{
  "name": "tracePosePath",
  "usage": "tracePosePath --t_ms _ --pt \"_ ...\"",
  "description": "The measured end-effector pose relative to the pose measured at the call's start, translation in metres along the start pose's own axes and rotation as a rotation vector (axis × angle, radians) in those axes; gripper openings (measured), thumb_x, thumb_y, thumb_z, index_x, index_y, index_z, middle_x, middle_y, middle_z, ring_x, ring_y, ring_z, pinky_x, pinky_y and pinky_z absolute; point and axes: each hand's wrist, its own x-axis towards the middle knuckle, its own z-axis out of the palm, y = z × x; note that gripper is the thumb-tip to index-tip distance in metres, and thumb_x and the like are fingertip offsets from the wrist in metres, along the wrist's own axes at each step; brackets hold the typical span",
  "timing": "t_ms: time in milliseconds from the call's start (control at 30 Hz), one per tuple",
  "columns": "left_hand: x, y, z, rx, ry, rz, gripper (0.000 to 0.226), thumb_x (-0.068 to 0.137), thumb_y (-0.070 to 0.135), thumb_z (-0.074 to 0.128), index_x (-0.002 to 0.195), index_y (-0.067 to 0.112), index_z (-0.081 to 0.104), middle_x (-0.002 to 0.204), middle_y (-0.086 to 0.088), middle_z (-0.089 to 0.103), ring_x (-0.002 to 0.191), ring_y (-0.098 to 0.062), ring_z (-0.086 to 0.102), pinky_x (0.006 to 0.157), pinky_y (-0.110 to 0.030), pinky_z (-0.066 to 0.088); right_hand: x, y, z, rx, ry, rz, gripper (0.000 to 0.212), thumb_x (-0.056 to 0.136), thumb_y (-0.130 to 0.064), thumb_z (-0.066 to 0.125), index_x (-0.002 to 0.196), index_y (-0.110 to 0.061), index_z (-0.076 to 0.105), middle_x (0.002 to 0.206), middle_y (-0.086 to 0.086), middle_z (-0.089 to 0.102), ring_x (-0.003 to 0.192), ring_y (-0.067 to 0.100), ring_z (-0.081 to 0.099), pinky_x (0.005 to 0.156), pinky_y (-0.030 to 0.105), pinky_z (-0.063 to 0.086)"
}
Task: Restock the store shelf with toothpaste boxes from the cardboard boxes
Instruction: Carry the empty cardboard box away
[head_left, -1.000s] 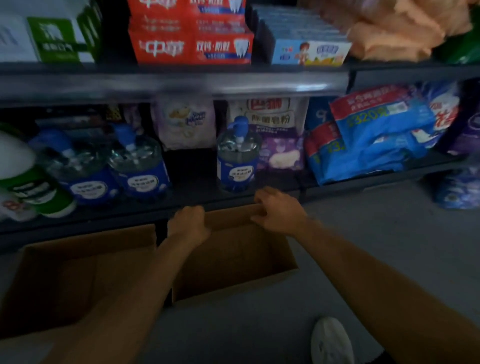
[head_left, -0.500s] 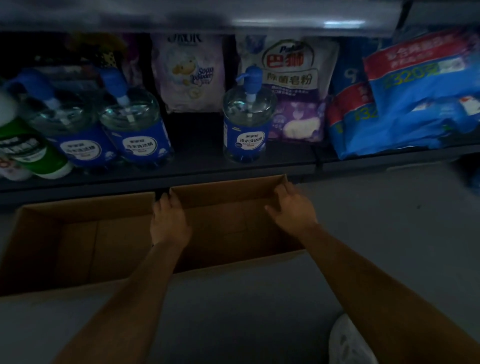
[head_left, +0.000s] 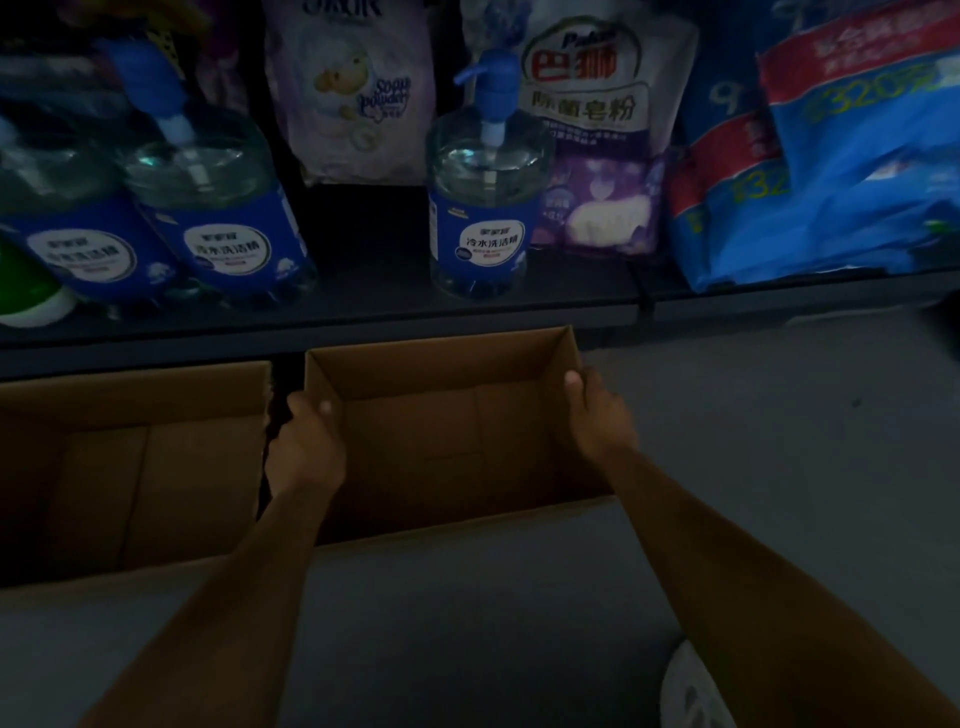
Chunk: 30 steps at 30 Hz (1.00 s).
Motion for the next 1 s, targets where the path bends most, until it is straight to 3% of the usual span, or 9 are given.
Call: tracePosePath --t_ms 200,433,567,733,867,1000 --pt "0.009 -0.001 0.003 0.049 0.009 0.029 0.025 0.102 0.013 0.031 0.121 -0.003 0.038 0.114 -0.035 0.055 0.102 -0.049 0.056 0.081 -0.051 0.045 0.01 0.009 0.003 0.035 0.011 -0.02 0.044 0.105 -0.035 0.021 0.112 -0.005 0.053 0.103 0.016 0.062 0.098 0.033 0.059 0.074 0.03 0.035" --pt "-0.023 0.038 -0.045 0.053 0.001 0.053 0.026 0.104 0.017 0.028 0.121 0.0 0.039 0.106 -0.031 0.06 0.094 -0.044 0.06 0.075 -0.047 0.046 -0.019 -0.005 -0.052 0.083 0.039 0.026 0.039 0.105 -0.034 0.022 0.101 -0.01 0.053 0.087 0.005 0.056 0.084 0.024 0.056 0.072 0.03 0.038" --pt "-0.065 0.084 -0.1 0.068 -0.055 0.07 0.023 0.103 0.015 0.03 0.121 0.002 0.039 0.102 -0.028 0.062 0.092 -0.042 0.062 0.072 -0.043 0.045 -0.055 -0.021 -0.126 0.064 0.046 0.067 0.042 0.105 -0.034 0.021 0.101 -0.008 0.053 0.083 0.005 0.057 0.087 0.028 0.06 0.071 0.031 0.04" --pt "-0.113 0.164 -0.172 0.06 -0.122 0.191 0.027 0.104 0.017 0.025 0.124 0.004 0.038 0.103 -0.028 0.061 0.09 -0.042 0.06 0.069 -0.038 0.038 -0.111 -0.042 -0.237 0.07 0.143 0.167 0.045 0.105 -0.034 0.023 0.115 -0.005 0.056 0.107 0.018 0.064 0.101 0.036 0.06 0.082 0.037 0.042" --pt "-0.169 0.254 -0.247 0.073 -0.147 0.375 0.03 0.104 0.025 0.021 0.118 0.005 0.039 0.098 -0.026 0.061 0.086 -0.041 0.06 0.07 -0.043 0.044 -0.184 -0.062 -0.364 0.092 0.251 0.277 0.043 0.105 -0.032 0.025 0.113 -0.004 0.057 0.109 0.021 0.063 0.105 0.038 0.058 0.088 0.041 0.043" --pt "-0.226 0.344 -0.314 0.049 -0.17 0.578 0.028 0.104 0.026 0.026 0.109 0.004 0.042 0.09 -0.025 0.062 0.083 -0.042 0.061 0.064 -0.04 0.041 -0.251 -0.07 -0.481 0.101 0.362 0.353 0.036 0.104 -0.031 0.028 0.093 -0.01 0.055 0.098 0.022 0.064 0.096 0.038 0.06 0.079 0.039 0.041"
